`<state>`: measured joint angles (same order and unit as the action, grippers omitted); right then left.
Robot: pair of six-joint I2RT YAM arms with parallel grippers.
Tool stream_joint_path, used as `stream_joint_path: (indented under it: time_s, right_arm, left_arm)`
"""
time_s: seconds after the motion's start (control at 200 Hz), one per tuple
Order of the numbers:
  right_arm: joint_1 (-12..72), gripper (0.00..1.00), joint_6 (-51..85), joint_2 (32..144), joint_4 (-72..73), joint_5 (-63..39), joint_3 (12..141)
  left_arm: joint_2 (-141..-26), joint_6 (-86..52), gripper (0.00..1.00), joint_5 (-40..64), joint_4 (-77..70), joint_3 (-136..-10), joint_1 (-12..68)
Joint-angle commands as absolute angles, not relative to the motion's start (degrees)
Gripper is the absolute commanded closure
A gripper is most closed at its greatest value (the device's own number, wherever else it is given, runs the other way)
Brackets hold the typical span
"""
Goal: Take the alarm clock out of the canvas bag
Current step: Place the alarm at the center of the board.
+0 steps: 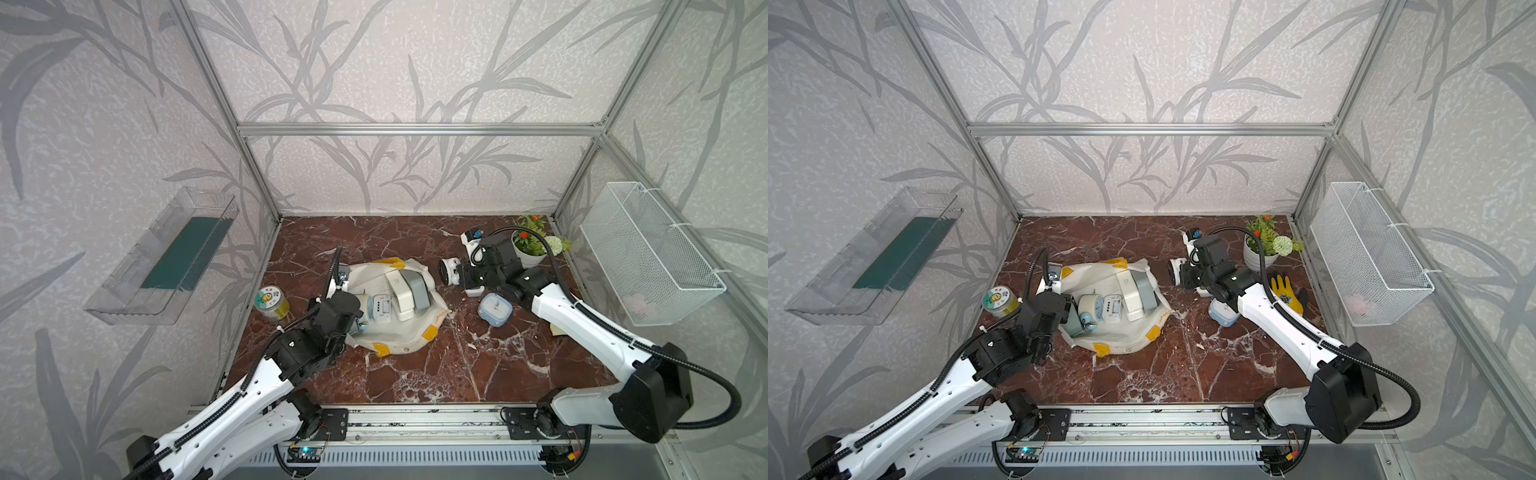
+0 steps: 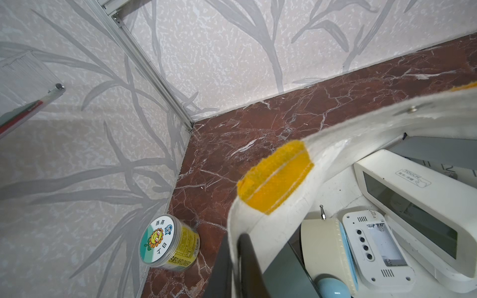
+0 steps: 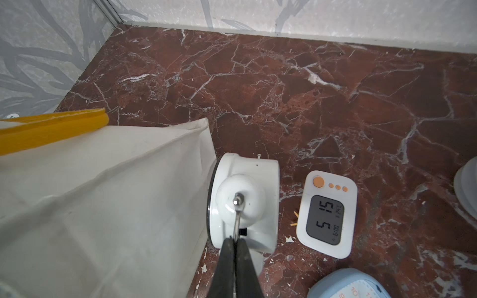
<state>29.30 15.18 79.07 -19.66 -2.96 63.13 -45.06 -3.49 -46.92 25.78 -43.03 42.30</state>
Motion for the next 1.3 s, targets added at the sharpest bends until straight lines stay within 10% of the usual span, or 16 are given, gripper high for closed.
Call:
stream_joint_path:
  time_s: [0.0, 1.295]
  right_arm:
    - [27.7, 1.0, 17.8, 80.3, -17.1, -5.7, 64.1]
    - [22.2, 1.0, 19.0, 101.1, -36.7, -12.2, 78.9]
  left_arm:
    - [-44.1, -2.3, 1.0, -51.0, 25.8, -43.9, 41.9]
    - [-44.5, -0.9, 1.0, -49.9, 23.9, -43.3, 41.7]
